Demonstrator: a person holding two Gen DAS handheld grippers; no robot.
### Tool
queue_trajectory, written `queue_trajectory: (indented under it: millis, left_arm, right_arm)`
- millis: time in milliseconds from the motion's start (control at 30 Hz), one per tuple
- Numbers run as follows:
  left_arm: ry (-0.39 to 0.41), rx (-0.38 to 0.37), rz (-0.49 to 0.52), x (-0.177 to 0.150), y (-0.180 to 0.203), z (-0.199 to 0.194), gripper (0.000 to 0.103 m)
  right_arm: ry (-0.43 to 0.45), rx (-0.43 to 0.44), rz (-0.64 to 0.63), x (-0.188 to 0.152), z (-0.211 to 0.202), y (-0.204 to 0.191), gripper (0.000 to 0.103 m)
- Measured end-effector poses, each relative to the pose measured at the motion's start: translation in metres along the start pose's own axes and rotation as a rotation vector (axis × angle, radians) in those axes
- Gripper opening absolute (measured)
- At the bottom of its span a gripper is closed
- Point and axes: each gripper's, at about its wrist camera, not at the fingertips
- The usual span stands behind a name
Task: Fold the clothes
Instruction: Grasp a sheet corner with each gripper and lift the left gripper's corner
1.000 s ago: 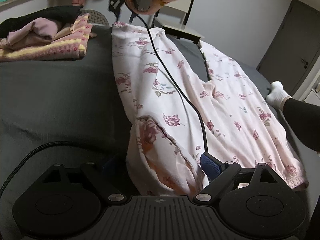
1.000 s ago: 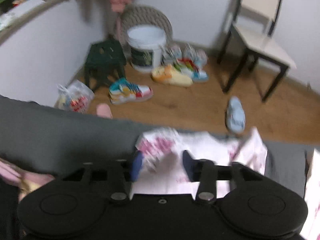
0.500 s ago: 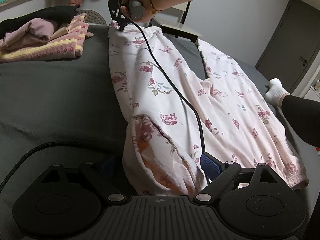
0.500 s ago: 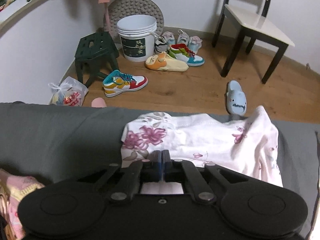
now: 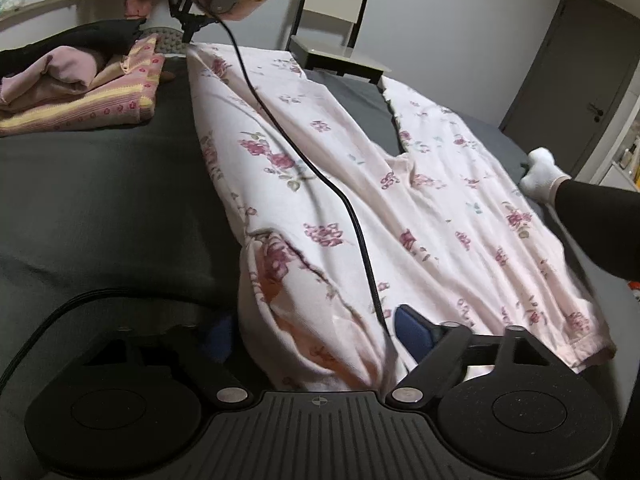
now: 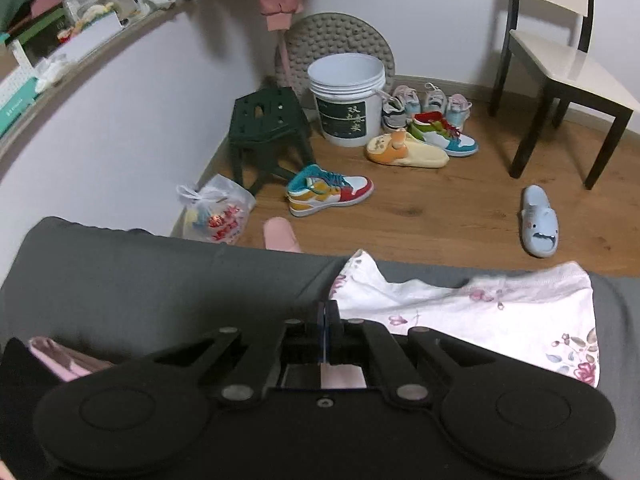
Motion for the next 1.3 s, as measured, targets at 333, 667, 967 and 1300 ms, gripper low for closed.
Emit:
queue_trajectory:
  millis: [333,667,967,1300]
  left_arm:
    - [-0.005,0.001,-0.017,-0.001,-0.005,0.000,0.059]
    - [0.001,0.001,-0.006,-0.001,-0.006,-0.001,0.018]
    - [0.075,-0.075,0.056,0.005,0.011,-0.015,0.013]
    - [0.157,-0.238,0.228,0.022,0.074,-0.028,0.013]
  right_arm:
    - [0.017,-0.162,-0.096,-0.002,0.008,-0.020,0.039]
    - [-0.037,-0.219,-0.113,-0.017,0.037,-0.032,0.003]
    - [0.016,-0.095,-0.046,0.005,-0.038,0.027,0.003]
    - [0.087,-0.118,0.153,-0.003,-0.136,0.189,0.003]
Point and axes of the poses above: each gripper's, at about its wrist camera, not at the fingertips, and z roughly the way its jaws point, y to its right, x to its top, and after that the axes turned 3 degrees about -y, right-handed
